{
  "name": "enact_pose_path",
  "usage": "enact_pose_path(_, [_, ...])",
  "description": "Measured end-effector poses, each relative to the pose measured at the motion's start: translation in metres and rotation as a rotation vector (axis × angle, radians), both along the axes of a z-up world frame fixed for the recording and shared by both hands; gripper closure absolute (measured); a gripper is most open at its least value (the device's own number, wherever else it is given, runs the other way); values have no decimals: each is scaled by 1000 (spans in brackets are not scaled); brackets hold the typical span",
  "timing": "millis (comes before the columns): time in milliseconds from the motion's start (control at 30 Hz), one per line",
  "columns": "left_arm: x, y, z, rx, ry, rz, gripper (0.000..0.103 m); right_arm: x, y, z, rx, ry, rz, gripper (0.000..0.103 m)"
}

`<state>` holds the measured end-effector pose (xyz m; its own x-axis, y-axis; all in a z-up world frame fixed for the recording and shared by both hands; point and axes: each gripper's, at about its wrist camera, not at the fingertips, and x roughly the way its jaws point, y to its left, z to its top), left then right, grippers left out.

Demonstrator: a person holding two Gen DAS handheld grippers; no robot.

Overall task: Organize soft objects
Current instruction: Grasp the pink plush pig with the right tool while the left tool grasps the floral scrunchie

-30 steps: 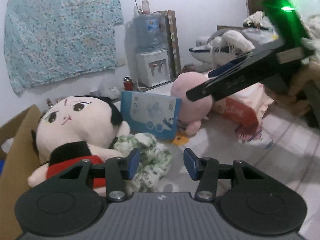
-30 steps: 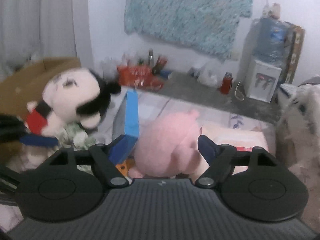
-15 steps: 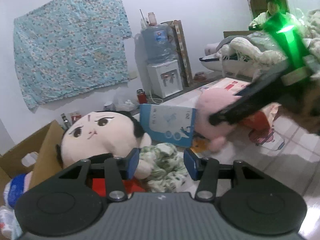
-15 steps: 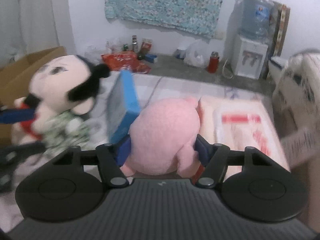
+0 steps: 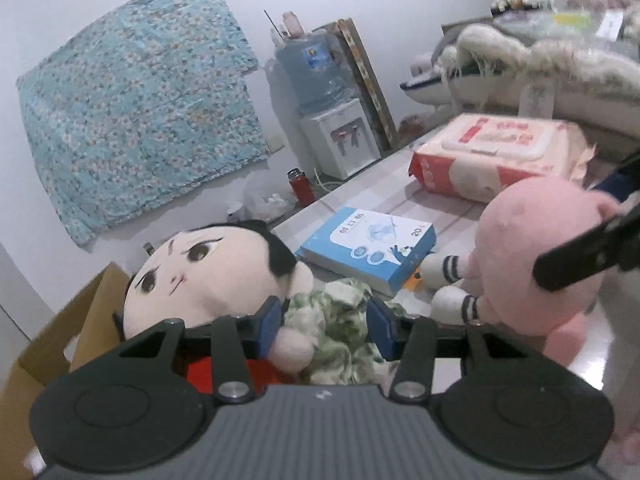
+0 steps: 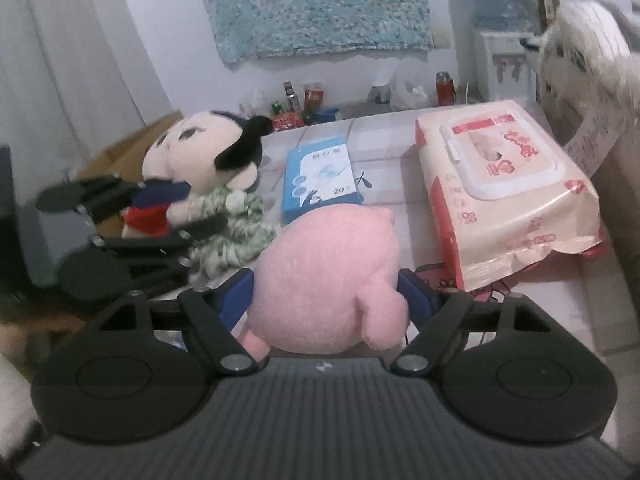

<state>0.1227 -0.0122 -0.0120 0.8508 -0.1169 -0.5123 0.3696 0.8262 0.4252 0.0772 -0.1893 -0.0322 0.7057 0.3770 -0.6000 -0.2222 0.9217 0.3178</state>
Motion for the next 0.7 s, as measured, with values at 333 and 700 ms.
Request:
enact_pose_path(333, [15,-18,-19,128,22,65,78,4,4,-6,37,29,7,27])
enact_pose_path(700, [5,-15,-3,61,-29,93,93,0,-3,-4,60,37,-6,31])
